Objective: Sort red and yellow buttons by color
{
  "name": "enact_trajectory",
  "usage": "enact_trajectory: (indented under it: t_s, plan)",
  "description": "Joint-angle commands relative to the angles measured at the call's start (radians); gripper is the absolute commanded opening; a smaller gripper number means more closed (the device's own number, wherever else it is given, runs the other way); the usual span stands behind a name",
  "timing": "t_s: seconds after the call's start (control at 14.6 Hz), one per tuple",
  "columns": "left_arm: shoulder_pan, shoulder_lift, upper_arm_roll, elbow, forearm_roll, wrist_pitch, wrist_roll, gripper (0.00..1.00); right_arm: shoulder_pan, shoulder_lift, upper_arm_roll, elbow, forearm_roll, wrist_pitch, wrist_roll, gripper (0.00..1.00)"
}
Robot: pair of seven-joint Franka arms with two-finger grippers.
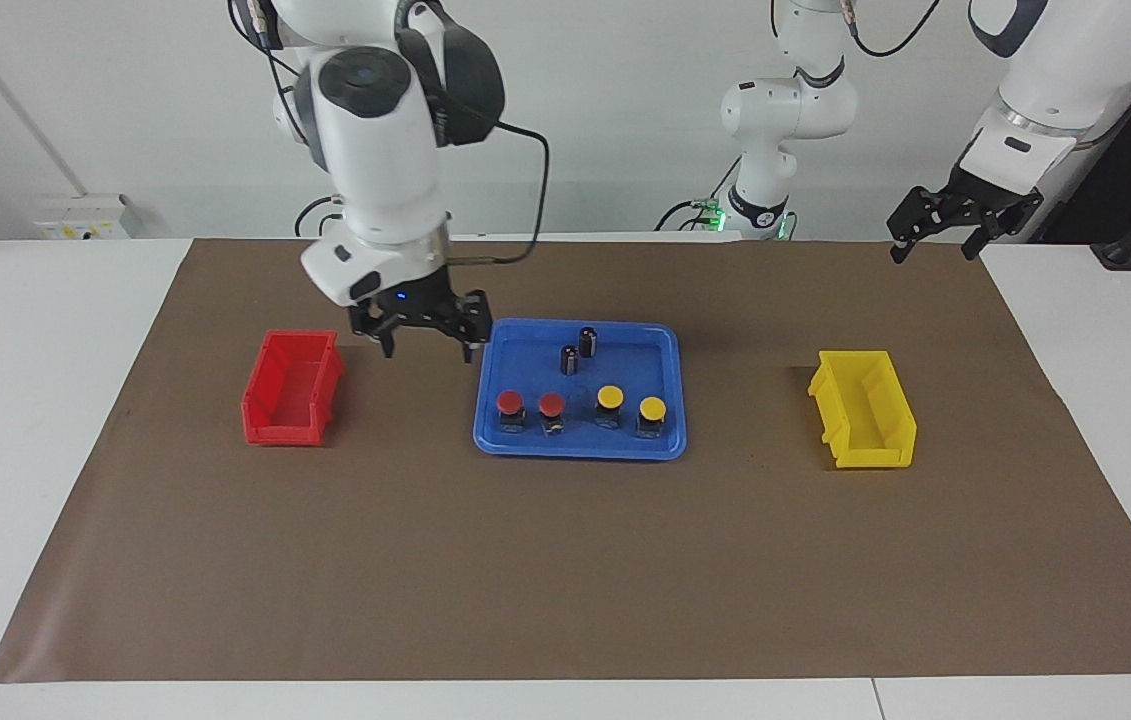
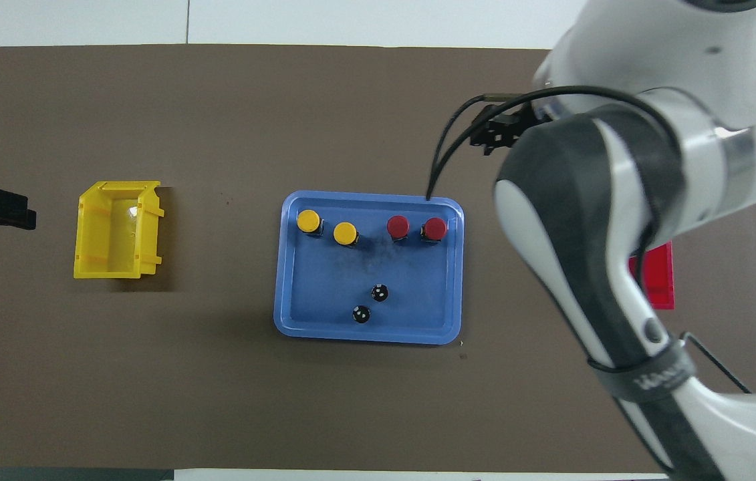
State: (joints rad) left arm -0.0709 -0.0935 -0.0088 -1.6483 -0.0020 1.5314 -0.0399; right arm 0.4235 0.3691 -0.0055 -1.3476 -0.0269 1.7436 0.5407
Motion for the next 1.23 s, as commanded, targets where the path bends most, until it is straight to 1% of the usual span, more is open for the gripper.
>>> enact_trajectory:
  t_s: [0.0,0.14,0.27,0.41,0.55,0.62,0.75,1.16]
  plan:
    - [0.017,-0.02,-0.01,-0.019,-0.015,-0.007,0.011,1.0,0.018,-0.027,-0.002,-0.189,0.004,0.16,0.027,1.0]
    - [0.017,-0.02,-0.01,-0.019,-0.015,-0.007,0.011,1.0,0.034,-0.022,-0.002,-0.267,0.005,0.258,0.041,0.99]
    - [0.017,-0.02,-0.01,-0.019,-0.015,-0.007,0.011,1.0,0.034,-0.022,-0.002,-0.326,0.005,0.326,0.041,0.96]
    - [0.016,-0.02,-0.01,-0.019,-0.015,-0.007,0.011,1.0,0.037,-0.021,-0.002,-0.343,0.005,0.329,0.041,0.9]
    - [0.016,-0.02,-0.01,-0.019,-0.015,-0.007,0.011,1.0,0.044,-0.018,0.002,-0.367,0.005,0.335,0.041,0.88]
    - [0.017,-0.02,-0.01,-0.019,-0.015,-0.007,0.011,1.0,0.058,-0.018,0.002,-0.389,0.005,0.359,0.042,0.87]
    - [0.017,-0.02,-0.01,-0.019,-0.015,-0.007,0.011,1.0,0.058,-0.015,0.002,-0.401,0.005,0.379,0.041,0.86]
    - [0.016,-0.02,-0.01,-0.019,-0.015,-0.007,0.011,1.0,0.058,-0.024,0.002,-0.441,0.005,0.384,0.028,0.85]
